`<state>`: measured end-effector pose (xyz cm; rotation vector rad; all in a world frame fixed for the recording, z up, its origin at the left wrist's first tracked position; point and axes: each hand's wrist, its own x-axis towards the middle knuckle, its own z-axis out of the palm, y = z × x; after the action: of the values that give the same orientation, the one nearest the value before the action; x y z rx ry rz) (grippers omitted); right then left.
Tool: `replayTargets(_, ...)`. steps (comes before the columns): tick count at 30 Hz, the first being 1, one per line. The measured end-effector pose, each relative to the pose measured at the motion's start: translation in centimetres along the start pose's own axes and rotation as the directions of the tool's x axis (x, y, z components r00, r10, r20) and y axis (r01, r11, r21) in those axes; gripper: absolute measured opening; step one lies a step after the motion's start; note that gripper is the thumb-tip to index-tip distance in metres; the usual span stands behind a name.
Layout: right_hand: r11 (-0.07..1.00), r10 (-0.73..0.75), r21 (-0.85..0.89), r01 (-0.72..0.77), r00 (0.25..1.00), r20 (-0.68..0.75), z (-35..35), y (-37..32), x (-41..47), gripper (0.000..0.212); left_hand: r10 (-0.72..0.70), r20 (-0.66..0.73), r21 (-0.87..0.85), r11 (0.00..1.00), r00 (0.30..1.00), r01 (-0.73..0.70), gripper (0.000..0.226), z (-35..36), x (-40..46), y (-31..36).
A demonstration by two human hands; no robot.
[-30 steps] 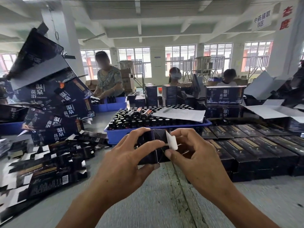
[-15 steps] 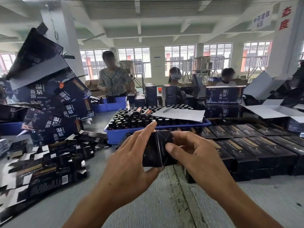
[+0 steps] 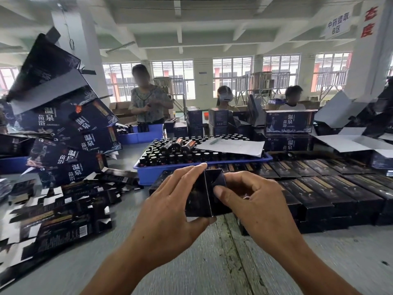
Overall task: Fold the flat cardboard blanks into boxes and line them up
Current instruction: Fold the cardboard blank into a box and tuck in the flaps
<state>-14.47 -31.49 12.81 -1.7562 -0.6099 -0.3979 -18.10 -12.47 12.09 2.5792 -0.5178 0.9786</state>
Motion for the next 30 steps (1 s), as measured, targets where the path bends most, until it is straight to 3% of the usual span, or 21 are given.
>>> replayTargets(2,0.999,0.017,0.028,-0.018,0.999,0.03,-0.2,0.0,0.2,0.014,-0.021,-0.01,-0.022,1.0,1.0,0.021,0.097,-0.1,0.1,0.0)
replayTargets(6,0.998,0.065,-0.031,-0.061,0.986,0.153,-0.2,-0.1,0.1,0.063,0.084,-0.012,0.074,0.994,0.996,-0.083,0.089,-0.2,0.2,0.3)
replayTargets(10,0.993,0.109,0.035,-0.113,0.988,0.108,0.4,0.2,0.4,0.066,0.16,0.027,0.112,0.98,0.987,-0.162,0.1,0.1,0.3,0.6)
replayTargets(12,0.976,0.16,0.142,-0.167,0.985,0.058,0.0,0.4,0.8,0.073,0.094,-0.094,0.074,0.993,0.991,-0.088,0.09,0.1,0.3,0.8)
replayTargets(14,0.947,0.21,0.235,-0.221,0.975,0.069,-0.4,0.7,1.1,0.075,-0.082,-0.244,-0.076,0.995,0.966,0.065,0.073,-0.2,0.4,0.8)
replayTargets(16,0.922,0.235,0.287,-0.258,0.965,0.115,-0.6,0.9,1.2,0.063,-0.295,-0.31,-0.315,0.929,0.904,0.195,0.059,-0.7,0.6,0.5)
replayTargets(18,0.904,0.244,0.312,-0.293,0.952,0.187,-0.4,0.9,1.1,0.054,-0.478,-0.198,-0.588,0.757,0.856,0.287,0.065,-1.3,1.0,0.2)
replayTargets(21,0.929,0.216,0.229,-0.291,0.928,0.303,-0.1,0.8,0.8,0.052,-0.517,0.016,-0.822,0.48,0.856,0.305,0.065,-1.7,1.3,-0.1)
replayTargets(23,0.949,0.207,0.157,-0.273,0.916,0.343,0.1,0.7,0.5,0.049,-0.501,0.048,-0.881,0.386,0.864,0.273,0.055,-1.7,1.3,-0.1)
replayTargets(26,0.97,0.183,0.093,-0.225,0.925,0.333,0.0,0.3,0.4,0.055,-0.503,0.0,-0.885,0.402,0.864,0.234,0.05,-1.9,1.3,-0.3)
replayTargets(30,0.979,0.056,0.186,-0.086,0.986,0.159,-0.7,-0.4,0.8,0.046,-0.417,-0.01,-0.863,0.462,0.909,0.202,0.053,-1.9,1.1,-0.4)
